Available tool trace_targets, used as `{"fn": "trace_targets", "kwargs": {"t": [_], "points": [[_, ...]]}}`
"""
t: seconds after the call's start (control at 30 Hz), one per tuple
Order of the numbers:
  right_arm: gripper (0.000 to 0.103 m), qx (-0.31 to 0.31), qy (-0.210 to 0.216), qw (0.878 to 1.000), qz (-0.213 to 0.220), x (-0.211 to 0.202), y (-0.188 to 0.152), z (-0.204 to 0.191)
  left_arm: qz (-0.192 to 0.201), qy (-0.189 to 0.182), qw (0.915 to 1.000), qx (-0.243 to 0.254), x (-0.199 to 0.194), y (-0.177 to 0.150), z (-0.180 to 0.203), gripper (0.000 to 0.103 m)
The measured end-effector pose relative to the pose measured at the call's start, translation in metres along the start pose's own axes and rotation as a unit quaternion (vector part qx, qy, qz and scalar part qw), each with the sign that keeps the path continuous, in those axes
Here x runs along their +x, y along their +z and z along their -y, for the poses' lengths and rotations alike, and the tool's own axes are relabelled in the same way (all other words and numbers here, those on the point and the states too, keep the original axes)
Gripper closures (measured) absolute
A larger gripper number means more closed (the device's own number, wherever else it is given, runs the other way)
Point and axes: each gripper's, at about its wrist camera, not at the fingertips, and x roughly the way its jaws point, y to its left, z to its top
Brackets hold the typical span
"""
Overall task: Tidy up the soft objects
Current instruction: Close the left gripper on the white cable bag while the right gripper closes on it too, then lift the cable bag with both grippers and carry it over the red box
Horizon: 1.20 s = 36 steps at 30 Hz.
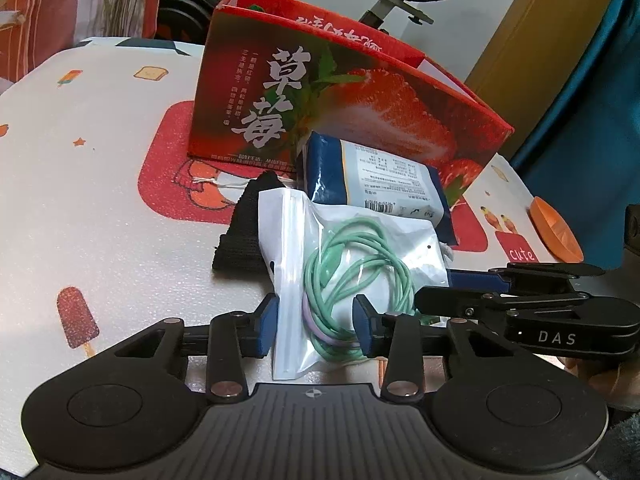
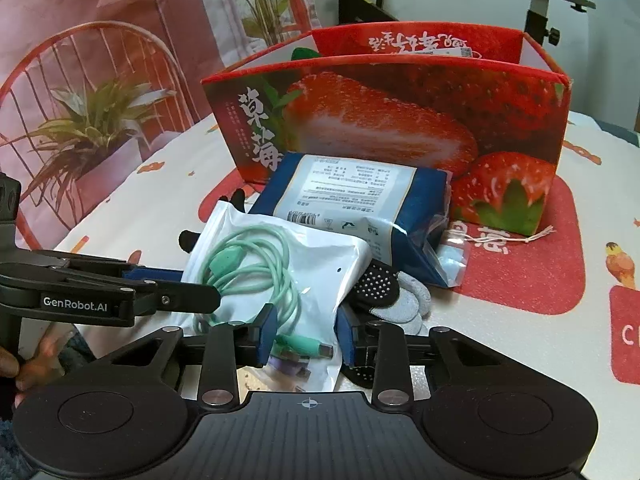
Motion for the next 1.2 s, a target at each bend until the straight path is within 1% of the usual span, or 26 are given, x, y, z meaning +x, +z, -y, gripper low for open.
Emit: {"fn": "trace_targets", "kwargs": {"t": [0.03, 0.07, 0.13, 0.23, 0.37, 0.43, 0.53, 0.67, 0.8, 1.03, 1.2], "points": [[0.08, 0.002, 0.001, 1.0, 0.002, -0.001, 0.0, 0.001, 0.001, 0.001, 1.0, -0.001, -0.001, 0.0, 0.0, 0.066], [0.082, 0.005, 0.002, 1.0, 0.006, -0.002, 0.0, 0.001, 0.003, 0.003, 1.0, -0.002, -0.001, 0.0, -0.001, 0.068], [0.087, 0.011, 0.007, 1.0, 0.013, -0.005, 0.001, 0.003, 0.008, 0.005, 0.9999, -0.004, -0.003, 0.0, -0.001, 0.077], [0.091, 0.006, 0.004, 0.999, 0.033, -0.011, 0.003, 0.003, 0.015, 0.007, 0.9999, 0.004, -0.006, 0.002, 0.001, 0.084], [0.091, 0.002, 0.005, 0.999, 0.043, -0.014, 0.005, 0.003, 0.023, 0.006, 0.9996, 0.015, -0.009, 0.003, 0.004, 0.087], [0.091, 0.003, 0.005, 0.999, 0.042, -0.014, 0.005, 0.003, 0.024, 0.006, 0.9996, 0.011, -0.01, 0.004, 0.002, 0.092], [0.091, 0.005, 0.005, 0.999, 0.041, -0.015, 0.006, 0.003, 0.028, 0.006, 0.9996, 0.009, -0.013, 0.004, 0.001, 0.096], [0.091, 0.002, 0.01, 0.999, 0.043, -0.016, 0.006, 0.001, 0.036, 0.022, 0.9991, 0.009, -0.017, 0.005, -0.001, 0.099], [0.092, -0.003, 0.016, 0.999, 0.052, -0.019, 0.006, -0.003, 0.055, 0.023, 0.9982, -0.001, -0.025, 0.007, -0.004, 0.099], [0.092, -0.004, 0.015, 0.997, 0.07, -0.027, 0.008, -0.004, 0.07, 0.02, 0.9972, 0.017, -0.03, 0.011, 0.005, 0.099], [0.092, -0.016, 0.011, 0.996, 0.089, -0.035, 0.015, -0.007, 0.083, 0.017, 0.9959, 0.031, -0.037, 0.017, 0.01, 0.099]]}}
